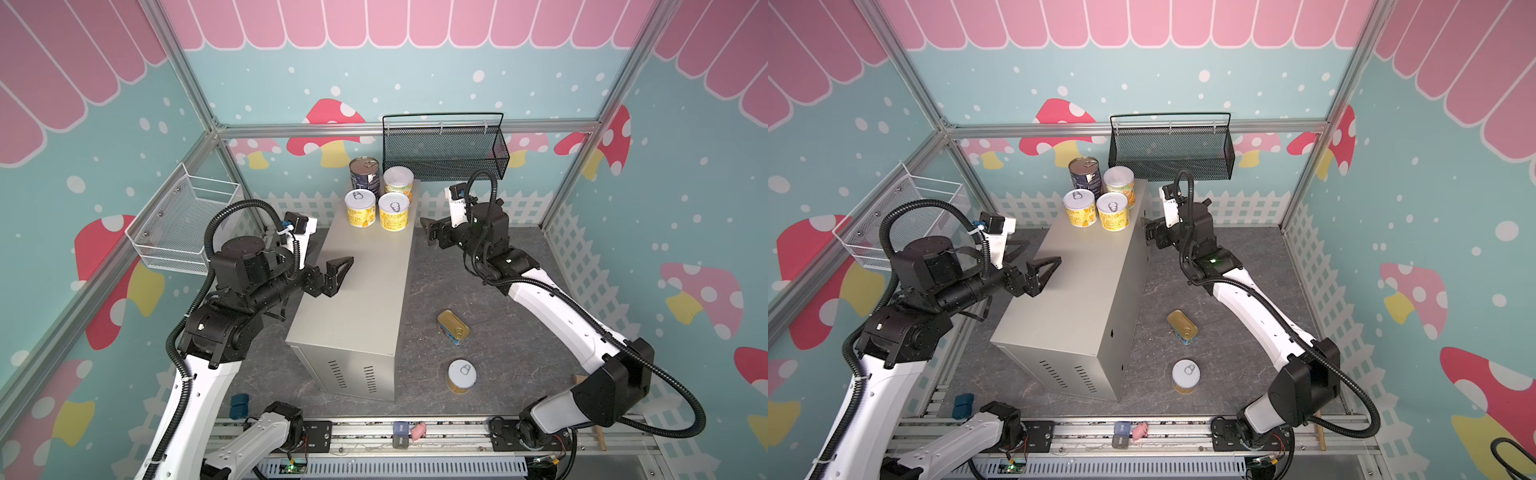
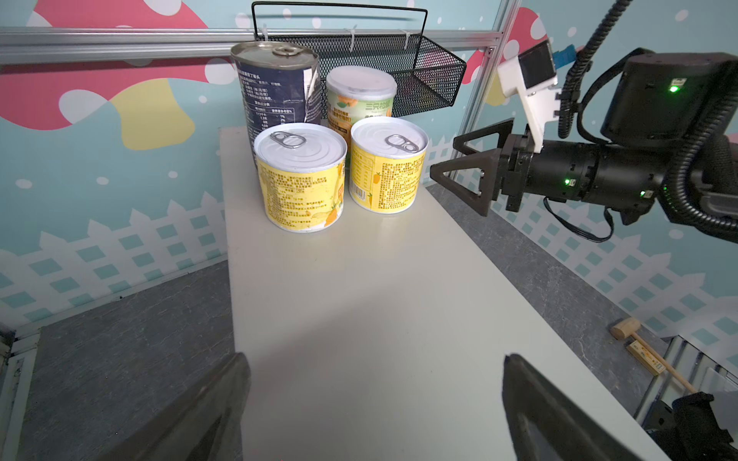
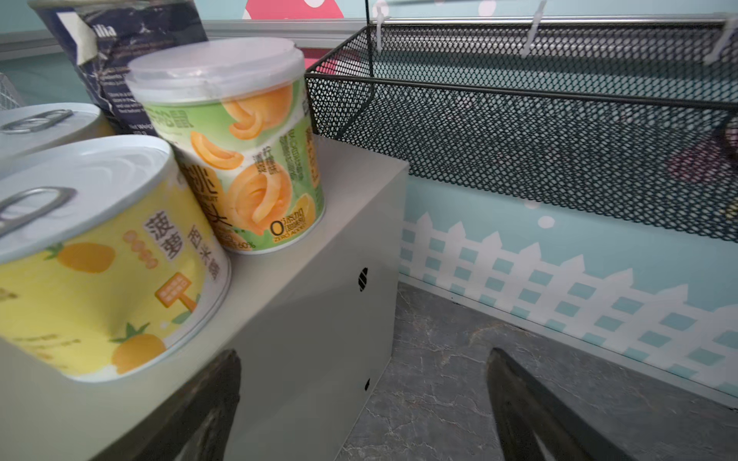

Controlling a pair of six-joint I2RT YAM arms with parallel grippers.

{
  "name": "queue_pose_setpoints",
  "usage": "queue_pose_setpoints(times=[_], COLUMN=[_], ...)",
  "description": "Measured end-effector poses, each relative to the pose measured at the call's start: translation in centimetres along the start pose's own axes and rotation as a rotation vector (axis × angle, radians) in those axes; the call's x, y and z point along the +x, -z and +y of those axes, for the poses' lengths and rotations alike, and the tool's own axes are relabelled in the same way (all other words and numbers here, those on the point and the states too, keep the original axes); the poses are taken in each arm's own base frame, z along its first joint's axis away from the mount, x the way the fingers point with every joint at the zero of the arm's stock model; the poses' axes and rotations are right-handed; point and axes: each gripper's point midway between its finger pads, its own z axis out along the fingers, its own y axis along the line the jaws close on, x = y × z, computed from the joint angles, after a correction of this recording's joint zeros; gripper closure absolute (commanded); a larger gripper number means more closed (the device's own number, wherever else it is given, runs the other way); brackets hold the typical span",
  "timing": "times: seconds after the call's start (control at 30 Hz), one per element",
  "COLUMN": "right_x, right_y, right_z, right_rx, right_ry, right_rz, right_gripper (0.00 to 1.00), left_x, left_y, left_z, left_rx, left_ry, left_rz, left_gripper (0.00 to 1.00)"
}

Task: Place and organize the canned foods onto the counter
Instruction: 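Withdraw the open right gripper from the cans, then lower the right gripper to the floor can while the left gripper reaches over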

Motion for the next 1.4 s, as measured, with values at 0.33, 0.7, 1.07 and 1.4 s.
queue_pose_setpoints(times=[0.33,0.7,1.07,1.4], right_x=[0.6,2.7,10.9,20.3], right_y=[2.9,4.3,10.9,15.8], right_z=[-1.2,-1.8,-2.7,-2.8], right_rx=[0.046,0.077,0.128,0.187], right_ry=[-0.004,-0.02,-0.122,-0.261], right_rz=[0.028,0.112,0.323,0.596], right_gripper=[0.03,0.01,0.01,0.01], left_x=[0.0,0.1,0.5,0.5], left_y=[0.4,0.3,-1.8,-2.6], left_z=[-0.1,-0.4,-6.1,-16.3], left_rx=[-0.011,0.0,0.287,0.494], left_ry=[-0.006,-0.008,-0.002,-0.132], left_rz=[-0.008,-0.006,0.097,0.175], left_gripper=[0.01,0.01,0.01,0.01])
